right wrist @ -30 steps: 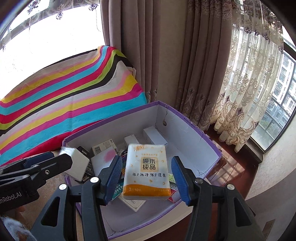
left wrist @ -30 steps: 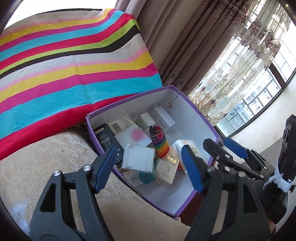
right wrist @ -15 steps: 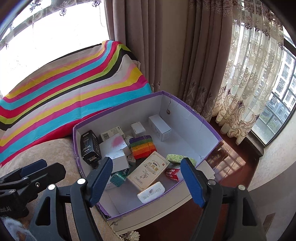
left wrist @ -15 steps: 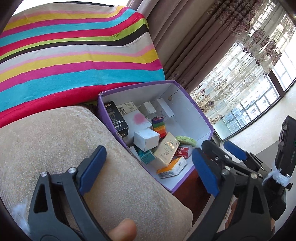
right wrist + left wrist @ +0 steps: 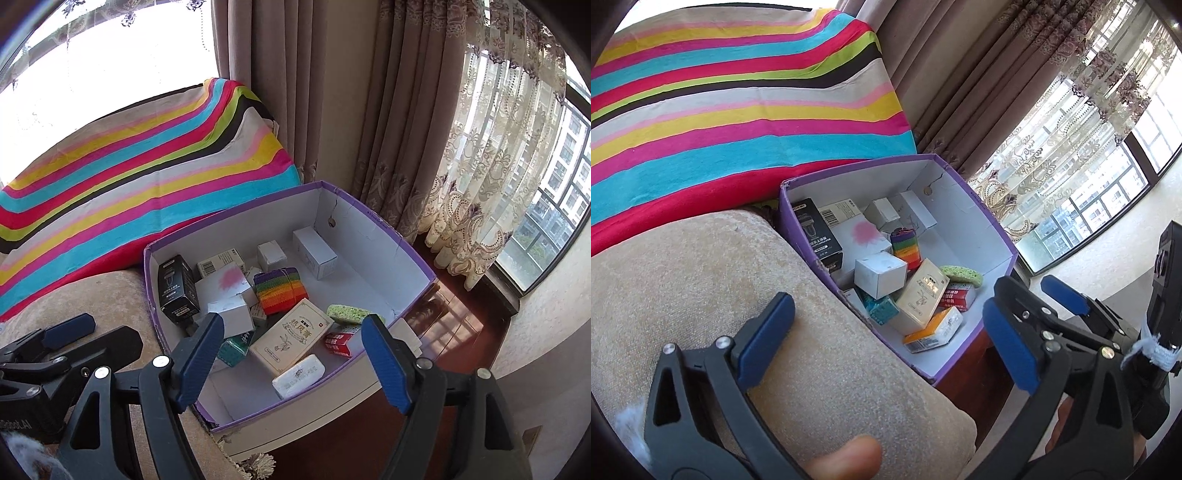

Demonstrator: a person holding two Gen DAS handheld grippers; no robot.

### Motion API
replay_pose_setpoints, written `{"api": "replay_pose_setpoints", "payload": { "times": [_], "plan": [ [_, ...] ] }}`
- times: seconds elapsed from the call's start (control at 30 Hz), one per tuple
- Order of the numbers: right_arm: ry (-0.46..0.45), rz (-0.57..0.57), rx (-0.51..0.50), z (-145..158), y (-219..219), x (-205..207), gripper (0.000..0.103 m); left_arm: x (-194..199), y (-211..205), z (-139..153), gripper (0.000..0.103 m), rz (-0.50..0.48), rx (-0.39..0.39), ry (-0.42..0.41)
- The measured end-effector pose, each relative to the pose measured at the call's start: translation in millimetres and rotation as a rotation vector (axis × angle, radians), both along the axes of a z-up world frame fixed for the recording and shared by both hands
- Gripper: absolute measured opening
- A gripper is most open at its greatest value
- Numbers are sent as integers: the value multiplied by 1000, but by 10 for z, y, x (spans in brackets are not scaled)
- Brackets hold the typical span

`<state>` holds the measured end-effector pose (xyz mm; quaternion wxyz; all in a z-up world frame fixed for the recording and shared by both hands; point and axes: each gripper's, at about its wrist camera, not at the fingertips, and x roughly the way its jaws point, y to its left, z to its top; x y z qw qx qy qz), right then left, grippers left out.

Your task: Organize objects

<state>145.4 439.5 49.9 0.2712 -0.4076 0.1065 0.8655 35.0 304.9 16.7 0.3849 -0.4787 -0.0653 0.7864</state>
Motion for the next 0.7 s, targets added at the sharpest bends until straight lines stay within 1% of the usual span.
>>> {"api": "replay_pose_setpoints", "payload": {
  "times": [0.47,0.7],
  "plan": [
    [-16,-2,16,-19,11,6,78,-14,30,-14,102,12,-20,-5],
    [-21,15,41,58,-31,80,78,-47,51,-32,102,17,-28,-18]
  ]
}}
